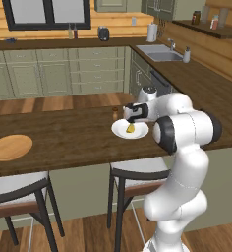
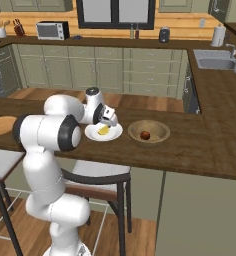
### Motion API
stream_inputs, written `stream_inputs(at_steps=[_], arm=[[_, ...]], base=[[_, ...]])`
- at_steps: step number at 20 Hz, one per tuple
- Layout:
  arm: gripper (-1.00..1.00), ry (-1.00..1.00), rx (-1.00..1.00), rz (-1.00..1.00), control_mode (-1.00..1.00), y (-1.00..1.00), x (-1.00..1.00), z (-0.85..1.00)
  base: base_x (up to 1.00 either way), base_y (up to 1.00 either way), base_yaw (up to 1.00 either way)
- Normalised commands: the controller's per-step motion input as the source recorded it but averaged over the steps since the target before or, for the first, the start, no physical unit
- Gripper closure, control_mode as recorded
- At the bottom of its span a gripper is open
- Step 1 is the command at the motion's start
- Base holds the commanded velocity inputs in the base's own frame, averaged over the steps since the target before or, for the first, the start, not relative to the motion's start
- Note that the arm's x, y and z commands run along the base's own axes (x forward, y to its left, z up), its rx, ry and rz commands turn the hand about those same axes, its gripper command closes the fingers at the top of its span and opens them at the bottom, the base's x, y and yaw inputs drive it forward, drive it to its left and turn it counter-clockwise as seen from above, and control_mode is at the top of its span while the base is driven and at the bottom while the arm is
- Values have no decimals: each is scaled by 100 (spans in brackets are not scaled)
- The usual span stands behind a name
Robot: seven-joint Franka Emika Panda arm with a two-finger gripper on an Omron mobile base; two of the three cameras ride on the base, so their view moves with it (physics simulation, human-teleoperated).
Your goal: Pick the chicken drumstick and lemon wedge from their plates and place them in the bowl. Then put the bowl in the fridge.
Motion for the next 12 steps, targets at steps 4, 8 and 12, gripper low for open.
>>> stream_inputs(at_steps=[4,8,12], arm=[[-100,0,0,0,-100,3,63,-3],[-100,0,0,0,-100,13,48,-34],[-100,0,0,0,-100,15,24,-47]], base=[[0,0,0],[0,0,0],[0,0,0]])
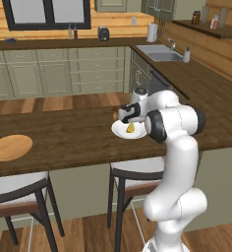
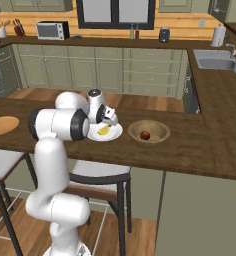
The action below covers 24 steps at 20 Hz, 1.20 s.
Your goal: Pick the chicken drumstick and lemon wedge from their plates and place them in the bowl. Then put the bowl in the fridge.
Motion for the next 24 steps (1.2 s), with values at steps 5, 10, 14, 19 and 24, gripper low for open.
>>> stream_inputs(at_steps=[5,10,14,19,24], arm=[[-100,0,0,0,-100,11,14,-43],[-100,0,0,0,-100,0,3,-39],[-100,0,0,0,-100,0,1,-27],[-100,0,0,0,-100,0,5,-17],[-100,0,0,0,-100,3,19,-3]], base=[[0,0,0],[0,0,0],[0,0,0],[0,0,0],[0,0,0]])
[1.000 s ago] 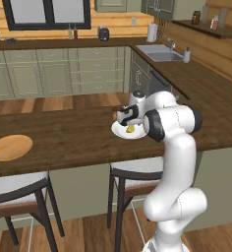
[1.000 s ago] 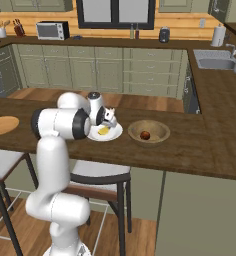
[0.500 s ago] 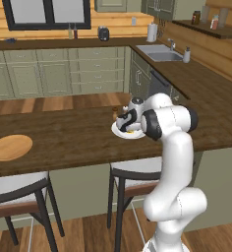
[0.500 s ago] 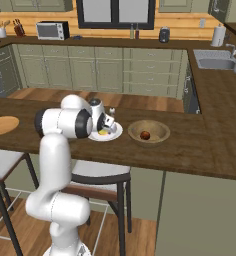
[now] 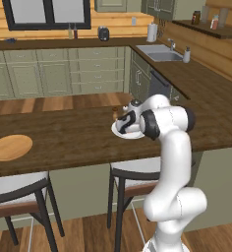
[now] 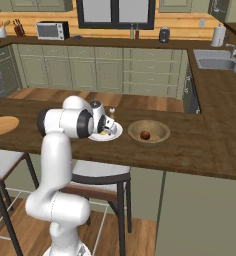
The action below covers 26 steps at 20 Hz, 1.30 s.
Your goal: Pick the chicken drumstick and lemon wedge from their plates and place them in the bowl. Then put the bowl in the fridge.
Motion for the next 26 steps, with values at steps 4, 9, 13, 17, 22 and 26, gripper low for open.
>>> stream_inputs(at_steps=[4,9,13,17,22,26], arm=[[100,0,0,0,-100,5,17,-5],[100,0,0,0,-100,0,0,0],[100,0,0,0,-100,-11,-14,4],[100,0,0,0,-100,-27,-36,72],[100,1,0,0,-100,-45,-28,88],[100,0,0,0,-100,-78,-46,31]], base=[[0,0,0],[0,0,0],[0,0,0],[0,0,0],[0,0,0],[0,0,0]])
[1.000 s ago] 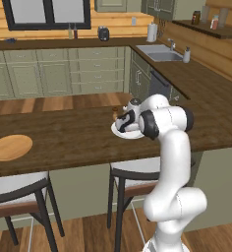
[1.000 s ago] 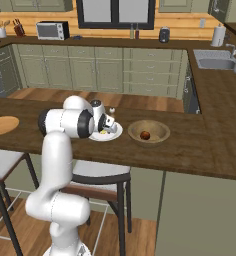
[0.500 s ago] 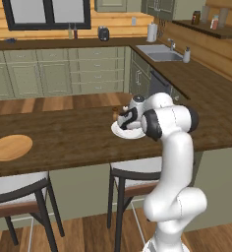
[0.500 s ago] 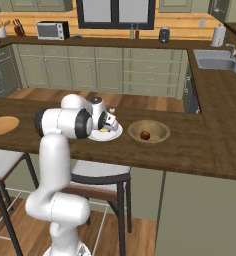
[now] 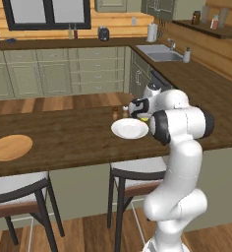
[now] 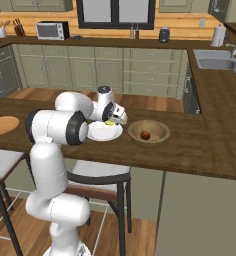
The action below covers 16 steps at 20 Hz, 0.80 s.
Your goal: Pick the chicken drumstick and lemon wedge from their plates and place them in the bowl. Then put the bowl in the fridge.
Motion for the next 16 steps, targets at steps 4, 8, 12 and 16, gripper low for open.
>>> stream_inputs(at_steps=[4,8,12,16], arm=[[100,-3,-1,-3,-100,-74,-45,25],[100,0,0,-3,-100,-77,-6,29],[100,4,0,-1,-100,-91,0,5],[100,1,0,0,-100,-91,1,-4]], base=[[0,0,0],[0,0,0],[0,0,0],[0,0,0]])
